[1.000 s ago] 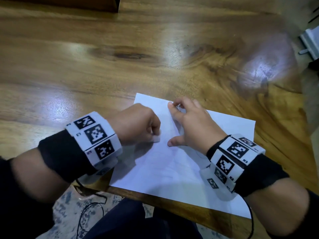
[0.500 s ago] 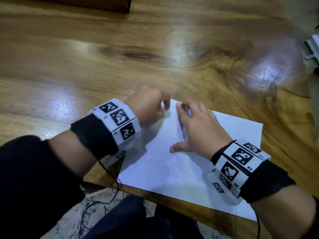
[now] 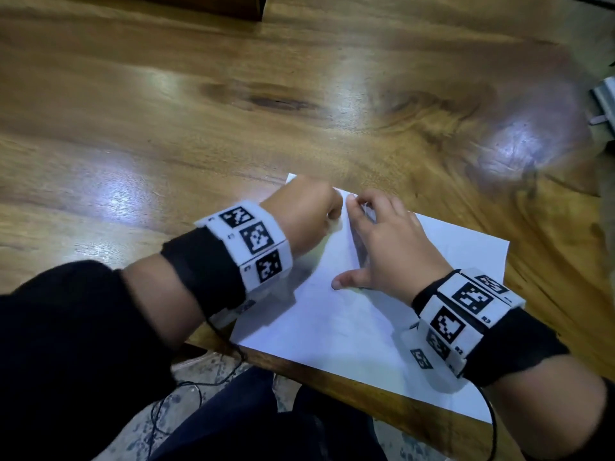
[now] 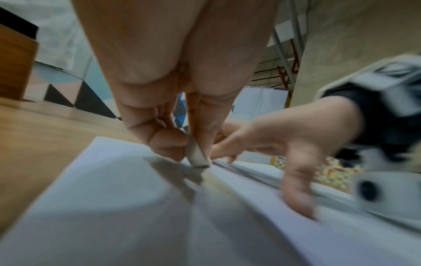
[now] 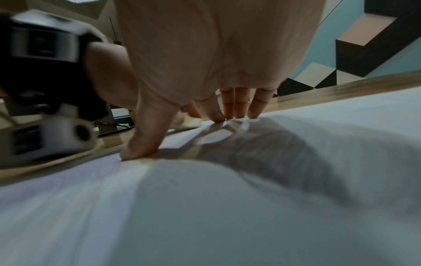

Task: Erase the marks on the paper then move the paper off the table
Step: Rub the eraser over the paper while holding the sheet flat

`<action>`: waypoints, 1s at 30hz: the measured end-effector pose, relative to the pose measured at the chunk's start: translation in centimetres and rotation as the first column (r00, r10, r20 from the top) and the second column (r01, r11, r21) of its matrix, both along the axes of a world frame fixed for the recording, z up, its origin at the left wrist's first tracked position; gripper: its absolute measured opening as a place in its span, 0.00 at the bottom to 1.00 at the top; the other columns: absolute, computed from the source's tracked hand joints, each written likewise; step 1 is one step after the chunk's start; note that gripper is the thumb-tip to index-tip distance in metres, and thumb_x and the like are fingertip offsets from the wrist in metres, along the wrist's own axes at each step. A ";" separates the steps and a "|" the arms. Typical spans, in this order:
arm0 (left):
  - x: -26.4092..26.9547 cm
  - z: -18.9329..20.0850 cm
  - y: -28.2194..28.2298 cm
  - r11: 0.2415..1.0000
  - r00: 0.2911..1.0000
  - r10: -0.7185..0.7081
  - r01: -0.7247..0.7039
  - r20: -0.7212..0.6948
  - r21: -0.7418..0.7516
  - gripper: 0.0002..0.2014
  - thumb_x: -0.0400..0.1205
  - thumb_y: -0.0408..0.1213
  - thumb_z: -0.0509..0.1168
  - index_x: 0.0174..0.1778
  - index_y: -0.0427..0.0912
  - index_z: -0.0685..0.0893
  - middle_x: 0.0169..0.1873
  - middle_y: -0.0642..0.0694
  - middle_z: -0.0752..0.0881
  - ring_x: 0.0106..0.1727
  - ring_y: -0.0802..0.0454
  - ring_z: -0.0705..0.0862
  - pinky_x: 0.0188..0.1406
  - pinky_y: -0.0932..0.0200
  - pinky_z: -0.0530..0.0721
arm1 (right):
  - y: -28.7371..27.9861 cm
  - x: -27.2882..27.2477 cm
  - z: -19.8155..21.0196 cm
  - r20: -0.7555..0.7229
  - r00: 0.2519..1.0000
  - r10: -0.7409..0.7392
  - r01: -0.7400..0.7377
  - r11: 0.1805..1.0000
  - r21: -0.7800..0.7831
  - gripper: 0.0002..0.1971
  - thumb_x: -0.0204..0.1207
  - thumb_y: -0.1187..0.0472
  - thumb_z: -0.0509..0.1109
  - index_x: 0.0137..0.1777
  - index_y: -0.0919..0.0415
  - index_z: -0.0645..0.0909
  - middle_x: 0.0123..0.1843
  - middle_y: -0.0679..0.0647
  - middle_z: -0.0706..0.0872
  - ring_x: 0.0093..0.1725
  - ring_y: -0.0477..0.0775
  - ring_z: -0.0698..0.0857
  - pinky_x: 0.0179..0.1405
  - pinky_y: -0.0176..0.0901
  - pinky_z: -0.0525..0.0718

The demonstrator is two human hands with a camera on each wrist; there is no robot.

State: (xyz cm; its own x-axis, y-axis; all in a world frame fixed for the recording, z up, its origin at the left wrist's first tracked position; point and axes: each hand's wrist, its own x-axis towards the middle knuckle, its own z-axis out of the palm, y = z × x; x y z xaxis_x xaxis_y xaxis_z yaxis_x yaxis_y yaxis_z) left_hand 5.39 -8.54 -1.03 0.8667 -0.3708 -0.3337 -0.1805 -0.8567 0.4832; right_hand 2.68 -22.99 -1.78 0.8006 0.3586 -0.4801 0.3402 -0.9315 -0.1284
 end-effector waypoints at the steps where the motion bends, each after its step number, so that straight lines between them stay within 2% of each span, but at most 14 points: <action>1: -0.9 -0.1 0.2 0.999 0.998 -0.035 0.035 -0.051 0.002 0.10 0.76 0.33 0.63 0.50 0.45 0.86 0.35 0.47 0.82 0.42 0.49 0.79 0.37 0.66 0.67 | 0.0 0.0 0.0 0.000 1.000 0.000 0.000 1.000 0.001 0.61 0.59 0.31 0.73 0.84 0.58 0.45 0.79 0.54 0.53 0.78 0.54 0.52 0.75 0.44 0.55; 3: -2.0 0.0 0.7 0.993 0.984 -0.114 0.113 -0.139 -0.015 0.08 0.74 0.35 0.67 0.46 0.47 0.87 0.30 0.53 0.79 0.37 0.52 0.77 0.31 0.66 0.66 | -0.1 0.0 0.0 0.000 1.000 0.003 -0.003 1.000 0.001 0.61 0.60 0.31 0.73 0.84 0.58 0.45 0.79 0.54 0.53 0.78 0.55 0.52 0.75 0.44 0.55; 6: -0.5 -0.1 0.7 0.997 0.993 -0.069 0.066 -0.096 -0.026 0.11 0.74 0.32 0.64 0.49 0.48 0.87 0.29 0.54 0.80 0.30 0.58 0.74 0.40 0.66 0.70 | -0.2 -0.1 0.0 -0.001 1.000 0.002 -0.002 1.000 -0.001 0.61 0.60 0.31 0.73 0.84 0.58 0.45 0.79 0.54 0.53 0.78 0.54 0.51 0.75 0.45 0.55; 8: 0.4 -0.1 0.4 1.000 1.000 0.009 -0.009 -0.004 -0.030 0.10 0.76 0.32 0.63 0.51 0.45 0.85 0.31 0.51 0.79 0.34 0.54 0.76 0.43 0.63 0.71 | -0.2 -0.1 0.0 -0.005 1.000 -0.004 0.004 1.000 0.002 0.61 0.60 0.31 0.73 0.84 0.58 0.45 0.79 0.54 0.53 0.78 0.54 0.51 0.75 0.44 0.54; 10: 0.0 -0.1 0.3 0.999 0.999 -0.044 0.044 0.027 0.006 0.09 0.77 0.35 0.63 0.49 0.44 0.85 0.33 0.51 0.75 0.41 0.51 0.77 0.40 0.63 0.67 | -0.2 -0.1 -0.1 -0.006 1.000 -0.005 0.005 1.000 0.007 0.61 0.60 0.31 0.73 0.84 0.58 0.44 0.79 0.53 0.52 0.78 0.54 0.50 0.75 0.44 0.54; 12: -1.4 -0.1 1.0 0.981 0.982 -0.179 0.183 -0.063 0.065 0.07 0.75 0.38 0.66 0.46 0.46 0.87 0.34 0.52 0.76 0.37 0.55 0.74 0.29 0.62 0.63 | -0.2 -0.1 -0.2 -0.001 1.000 -0.003 0.003 1.000 0.011 0.61 0.60 0.31 0.73 0.84 0.58 0.44 0.79 0.53 0.52 0.78 0.54 0.50 0.76 0.44 0.53; 14: -2.0 0.0 2.5 0.978 0.956 -0.201 0.209 -0.212 0.016 0.06 0.72 0.39 0.70 0.44 0.50 0.88 0.35 0.53 0.83 0.33 0.59 0.76 0.28 0.69 0.69 | -0.3 -0.1 -0.3 0.002 1.000 -0.003 0.003 1.000 0.019 0.60 0.61 0.31 0.73 0.84 0.58 0.44 0.79 0.53 0.51 0.78 0.53 0.50 0.76 0.43 0.53; 16: -1.5 -0.1 4.3 0.988 0.961 -0.038 -0.004 -0.275 -0.153 0.08 0.72 0.35 0.71 0.44 0.52 0.87 0.35 0.49 0.85 0.29 0.62 0.78 0.29 0.72 0.74 | -0.5 -0.2 -0.4 0.000 1.000 -0.003 0.003 0.999 0.032 0.59 0.62 0.31 0.72 0.84 0.55 0.44 0.80 0.52 0.51 0.78 0.52 0.49 0.76 0.43 0.52; 17: -1.0 -0.1 5.3 0.953 0.955 0.088 -0.163 -0.283 -0.256 0.10 0.73 0.32 0.70 0.45 0.51 0.86 0.34 0.46 0.84 0.27 0.62 0.77 0.28 0.74 0.75 | -0.6 -0.3 -0.4 -0.002 1.000 0.007 -0.006 0.999 0.041 0.57 0.63 0.32 0.72 0.84 0.52 0.44 0.81 0.51 0.50 0.78 0.52 0.48 0.76 0.44 0.52; 20: -0.8 0.3 8.0 0.744 0.855 0.338 -0.498 -0.392 -0.445 0.09 0.74 0.28 0.68 0.44 0.47 0.85 0.35 0.39 0.85 0.35 0.51 0.82 0.33 0.70 0.82 | -0.6 -0.2 -0.3 -0.006 0.997 0.081 -0.080 0.996 0.042 0.52 0.65 0.31 0.70 0.82 0.38 0.43 0.83 0.42 0.45 0.77 0.53 0.49 0.73 0.49 0.55; 21: -1.1 0.3 8.4 0.744 0.849 0.354 -0.510 -0.393 -0.431 0.08 0.73 0.29 0.69 0.43 0.47 0.86 0.34 0.39 0.86 0.35 0.50 0.83 0.32 0.71 0.83 | -0.5 0.0 -0.2 -0.007 0.995 0.097 -0.097 0.995 0.031 0.51 0.65 0.31 0.70 0.82 0.36 0.42 0.83 0.39 0.44 0.76 0.54 0.50 0.71 0.50 0.57; 24: -2.2 0.1 7.7 0.868 0.905 0.333 -0.404 -0.266 -0.289 0.04 0.71 0.36 0.73 0.40 0.47 0.88 0.29 0.46 0.87 0.27 0.58 0.80 0.24 0.76 0.75 | -0.3 0.3 -0.2 -0.005 0.994 0.111 -0.111 0.994 0.001 0.52 0.63 0.31 0.71 0.81 0.34 0.41 0.83 0.36 0.42 0.76 0.56 0.53 0.68 0.51 0.60; 27: -2.7 -0.3 6.0 0.937 0.950 0.299 -0.309 -0.087 -0.164 0.10 0.70 0.41 0.74 0.47 0.48 0.88 0.29 0.53 0.85 0.29 0.60 0.78 0.28 0.82 0.71 | -0.1 0.3 -0.2 0.003 0.991 0.136 -0.136 0.990 -0.037 0.55 0.62 0.30 0.71 0.81 0.36 0.40 0.83 0.37 0.41 0.76 0.56 0.53 0.68 0.51 0.61; 30: -2.6 -0.6 4.7 0.971 0.971 0.228 -0.221 0.076 -0.094 0.09 0.72 0.42 0.72 0.46 0.45 0.89 0.35 0.47 0.89 0.35 0.54 0.81 0.29 0.74 0.69 | -0.1 0.1 -0.2 0.009 0.989 0.149 -0.148 0.987 -0.056 0.57 0.60 0.28 0.71 0.81 0.36 0.38 0.83 0.38 0.40 0.76 0.56 0.52 0.68 0.51 0.60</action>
